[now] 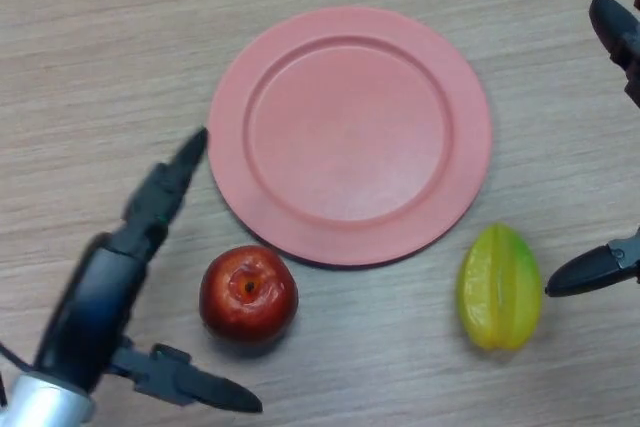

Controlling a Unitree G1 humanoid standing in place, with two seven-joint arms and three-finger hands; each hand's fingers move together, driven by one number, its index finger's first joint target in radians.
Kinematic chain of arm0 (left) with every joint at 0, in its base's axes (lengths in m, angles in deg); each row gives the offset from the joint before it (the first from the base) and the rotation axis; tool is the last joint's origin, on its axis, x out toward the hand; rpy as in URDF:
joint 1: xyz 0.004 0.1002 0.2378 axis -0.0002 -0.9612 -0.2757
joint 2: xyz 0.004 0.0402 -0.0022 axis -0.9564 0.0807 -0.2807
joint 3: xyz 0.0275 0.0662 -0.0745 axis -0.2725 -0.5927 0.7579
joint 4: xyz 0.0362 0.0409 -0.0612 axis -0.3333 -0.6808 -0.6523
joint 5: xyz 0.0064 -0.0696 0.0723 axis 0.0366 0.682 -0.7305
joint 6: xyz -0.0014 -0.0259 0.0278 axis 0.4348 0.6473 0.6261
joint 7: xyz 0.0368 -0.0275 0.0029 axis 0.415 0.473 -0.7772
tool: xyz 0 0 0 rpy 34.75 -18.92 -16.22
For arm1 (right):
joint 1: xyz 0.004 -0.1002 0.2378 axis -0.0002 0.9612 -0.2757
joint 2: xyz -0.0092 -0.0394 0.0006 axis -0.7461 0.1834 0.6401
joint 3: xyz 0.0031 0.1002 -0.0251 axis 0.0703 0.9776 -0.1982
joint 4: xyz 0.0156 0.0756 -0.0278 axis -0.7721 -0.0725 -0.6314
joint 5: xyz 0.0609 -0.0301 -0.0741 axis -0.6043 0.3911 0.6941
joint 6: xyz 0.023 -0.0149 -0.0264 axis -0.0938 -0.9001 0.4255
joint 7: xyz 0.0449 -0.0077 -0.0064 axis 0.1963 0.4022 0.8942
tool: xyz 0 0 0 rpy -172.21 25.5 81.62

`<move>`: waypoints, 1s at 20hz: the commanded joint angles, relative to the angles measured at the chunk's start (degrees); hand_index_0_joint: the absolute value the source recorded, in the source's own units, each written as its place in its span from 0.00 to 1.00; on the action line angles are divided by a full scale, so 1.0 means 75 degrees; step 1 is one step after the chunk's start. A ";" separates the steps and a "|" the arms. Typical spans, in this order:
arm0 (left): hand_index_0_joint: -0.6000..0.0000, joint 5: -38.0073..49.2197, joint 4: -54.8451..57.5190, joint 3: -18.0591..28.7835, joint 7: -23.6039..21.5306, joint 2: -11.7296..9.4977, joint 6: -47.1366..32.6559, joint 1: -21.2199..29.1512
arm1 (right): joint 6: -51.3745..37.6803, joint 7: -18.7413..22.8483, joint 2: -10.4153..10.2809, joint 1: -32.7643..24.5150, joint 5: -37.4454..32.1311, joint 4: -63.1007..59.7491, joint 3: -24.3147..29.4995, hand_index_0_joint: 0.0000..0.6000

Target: Pick up the red apple and place it on the plate

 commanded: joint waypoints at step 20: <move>0.00 -0.2361 -0.1223 -0.1465 -0.0696 -0.0053 -0.0021 0.3668 | -0.1004 0.0113 0.0342 0.0112 -0.0515 0.0513 0.1155 0.00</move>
